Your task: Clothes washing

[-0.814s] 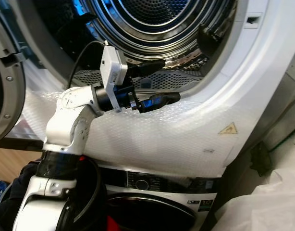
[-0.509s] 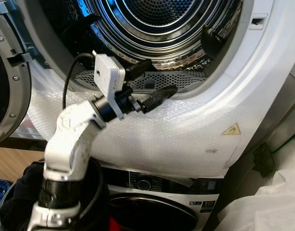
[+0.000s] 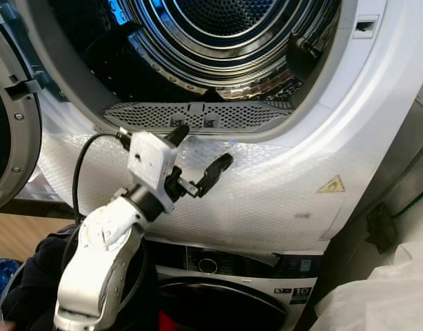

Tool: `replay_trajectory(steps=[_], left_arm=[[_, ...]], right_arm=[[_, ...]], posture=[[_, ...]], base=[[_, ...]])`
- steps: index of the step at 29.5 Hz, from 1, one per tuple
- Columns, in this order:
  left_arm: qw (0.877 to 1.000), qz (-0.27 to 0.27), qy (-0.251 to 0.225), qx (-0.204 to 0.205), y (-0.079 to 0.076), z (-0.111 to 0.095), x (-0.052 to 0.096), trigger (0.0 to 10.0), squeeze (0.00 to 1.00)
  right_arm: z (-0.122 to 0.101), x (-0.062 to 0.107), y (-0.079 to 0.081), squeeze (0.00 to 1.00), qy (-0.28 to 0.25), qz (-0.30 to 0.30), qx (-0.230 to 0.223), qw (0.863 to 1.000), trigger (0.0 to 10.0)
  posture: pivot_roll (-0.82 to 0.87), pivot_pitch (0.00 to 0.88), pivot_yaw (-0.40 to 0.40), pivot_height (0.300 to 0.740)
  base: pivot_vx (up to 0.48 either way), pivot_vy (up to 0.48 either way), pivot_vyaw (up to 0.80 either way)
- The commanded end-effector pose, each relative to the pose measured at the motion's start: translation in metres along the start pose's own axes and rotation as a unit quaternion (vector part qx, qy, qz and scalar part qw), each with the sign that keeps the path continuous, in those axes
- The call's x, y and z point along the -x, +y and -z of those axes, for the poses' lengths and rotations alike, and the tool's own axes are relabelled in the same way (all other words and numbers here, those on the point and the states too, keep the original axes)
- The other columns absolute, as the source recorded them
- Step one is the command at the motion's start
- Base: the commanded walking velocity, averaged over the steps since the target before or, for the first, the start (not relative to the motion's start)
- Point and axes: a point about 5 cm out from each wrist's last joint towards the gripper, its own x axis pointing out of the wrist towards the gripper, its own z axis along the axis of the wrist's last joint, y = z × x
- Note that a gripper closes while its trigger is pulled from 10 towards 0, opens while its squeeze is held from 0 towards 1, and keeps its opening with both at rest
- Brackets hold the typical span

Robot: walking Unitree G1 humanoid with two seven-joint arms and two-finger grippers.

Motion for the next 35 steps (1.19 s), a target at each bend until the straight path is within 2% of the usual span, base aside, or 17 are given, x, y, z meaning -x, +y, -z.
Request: replay_trajectory(steps=[1,3,6,7,12,14,18,22,23,25,27,30,32,34,35], left_arm=[[0.999,-0.032,-0.003,-0.028,0.01,-0.003,0.005,10.0,0.0],[0.998,-0.036,0.021,-0.042,0.004,0.004,0.013,10.0,0.0],[0.998,-0.045,0.028,-0.041,0.003,0.008,0.019,10.0,0.0],[0.997,-0.048,0.037,-0.044,0.002,0.013,0.025,10.0,0.0],[0.995,-0.08,0.049,-0.039,0.008,0.018,0.036,10.0,0.0],[0.993,-0.091,0.055,-0.06,0.012,0.017,0.042,10.0,0.0],[0.982,-0.162,0.066,-0.072,0.018,0.015,0.056,10.0,0.0],[0.976,-0.195,0.08,-0.063,0.019,0.014,0.074,10.0,0.0],[0.968,-0.224,0.091,-0.062,0.025,0.015,0.083,10.0,0.0],[0.965,-0.235,0.095,-0.063,0.027,0.015,0.086,10.0,0.0],[0.946,-0.294,0.123,-0.056,0.042,0.023,0.1,10.0,0.0],[0.929,-0.334,0.156,-0.034,0.054,0.037,0.11,10.0,0.0],[0.915,-0.347,0.203,-0.032,0.076,0.056,0.115,10.0,0.0],[0.909,-0.361,0.205,-0.032,0.087,0.059,0.117,10.0,0.0],[0.905,-0.37,0.208,-0.012,0.092,0.062,0.118,10.0,0.93]], right_arm=[[0.007,0.001,0.009,0.0,0.015,-0.01,0.0,1.0,10.0],[0.007,0.001,0.009,0.0,0.015,-0.009,0.001,1.0,10.0],[0.007,0.001,0.01,0.0,0.016,-0.01,0.003,1.0,10.0],[0.007,0.001,0.011,0.0,0.018,-0.011,0.008,1.0,10.0],[0.006,0.0,0.01,0.0,0.018,-0.01,0.008,1.0,10.0],[0.003,0.0,0.009,0.0,0.015,-0.009,0.005,1.0,10.0],[0.0,-0.001,0.007,0.0,0.013,-0.009,0.006,1.0,10.0],[-0.001,-0.001,0.005,0.0,0.014,-0.009,0.013,1.0,10.0],[-0.001,-0.001,0.004,0.0,0.015,-0.008,0.014,1.0,10.0],[-0.001,-0.001,0.004,0.0,0.015,-0.007,0.015,1.0,10.0],[-0.003,-0.002,0.002,0.0,0.014,-0.007,0.018,1.0,10.0],[-0.003,-0.002,0.001,0.0,0.015,-0.007,0.023,1.0,10.0],[-0.005,-0.002,0.001,0.0,0.015,-0.01,0.031,0.999,10.0],[-0.006,-0.003,0.001,0.0,0.014,-0.01,0.031,0.999,10.0],[-0.008,-0.003,0.001,0.0,0.012,-0.011,0.032,0.999,10.0]], posture=[[0.13,0.0,0.126,0.74],[0.14,0.0,0.124,0.74],[0.15,0.0,0.124,0.74],[0.15,0.0,0.126,0.74],[0.16,0.0,0.126,0.74],[0.16,0.0,0.128,0.74],[0.18,0.0,0.124,0.74],[0.2,0.0,0.115,0.74],[0.21,0.0,0.11,0.74],[0.21,0.0,0.109,0.74],[0.23,0.0,0.096,0.74],[0.24,0.0,0.088,0.74],[0.24,0.0,0.08,0.74],[0.23,0.0,0.076,0.74],[0.23,0.0,0.071,0.74]], base=[[0.0,0.0,0.0],[0.0,0.0,0.0],[0.0,0.0,0.0],[0.0,0.0,0.0],[0.0,0.0,0.0],[0.0,0.0,0.0],[0.0,0.0,0.0],[0.0,0.0,0.0],[0.0,0.0,0.0],[0.0,0.0,0.0],[0.0,0.0,0.0],[0.0,0.0,0.0],[0.0,0.0,0.0],[0.0,0.0,0.0],[0.0,0.0,0.0]])
